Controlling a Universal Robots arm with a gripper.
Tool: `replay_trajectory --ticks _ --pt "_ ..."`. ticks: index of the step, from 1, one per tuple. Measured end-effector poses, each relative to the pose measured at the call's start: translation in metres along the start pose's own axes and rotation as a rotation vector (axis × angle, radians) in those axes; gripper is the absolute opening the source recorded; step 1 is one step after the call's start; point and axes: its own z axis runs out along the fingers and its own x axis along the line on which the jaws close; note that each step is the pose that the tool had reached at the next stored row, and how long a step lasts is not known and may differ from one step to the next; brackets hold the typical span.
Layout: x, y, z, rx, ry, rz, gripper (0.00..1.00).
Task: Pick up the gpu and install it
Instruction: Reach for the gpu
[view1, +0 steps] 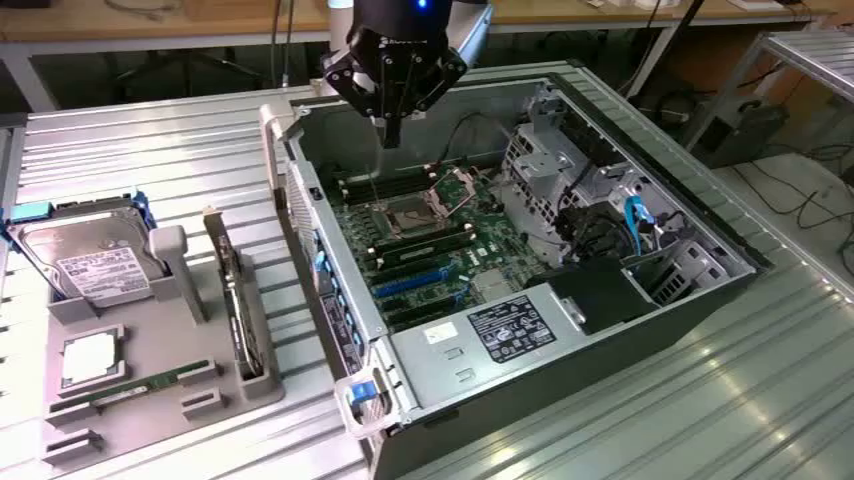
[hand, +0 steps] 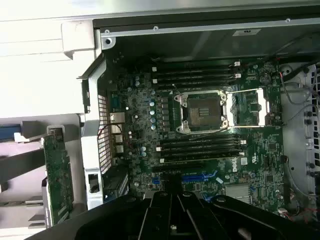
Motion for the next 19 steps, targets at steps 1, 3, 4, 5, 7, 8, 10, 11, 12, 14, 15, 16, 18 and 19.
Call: replay_trajectory --ticks 1,3,4,5,7,8,10,11,12,14,15,16,18,19 --pt "0.0 0.0 0.0 0.0 0.0 0.0 0.11" --pt "0.0 0.0 0.0 0.0 0.0 0.0 0.11" --pt "0.0 0.0 0.0 0.0001 0.0 0.0 0.11" --pt "0.0 0.0 0.0 0.0 0.0 0.0 0.11" --pt "0.0 0.0 0.0 0.0 0.0 0.0 0.11" --pt "0.0 0.0 0.0 0.0 0.0 0.0 0.11" --pt "0.0 0.0 0.0 0.0 0.0 0.0 0.11" --pt "0.0 0.0 0.0 0.0 0.0 0.0 0.11" --pt "0.0 0.0 0.0 0.0 0.0 0.0 0.11" --pt "0.0 0.0 0.0 0.0 0.0 0.0 0.11" --pt "0.002 -0.0001 -0.0001 0.0001 0.0001 0.0 0.11" --pt "0.004 -0.0006 -0.0002 0.0002 0.0001 0.0 0.11" --pt "0.011 -0.0024 -0.0004 0.0001 0.0 0.0 0.11" --pt "0.015 -0.0036 -0.0006 0.0001 0.0001 0.0 0.11"
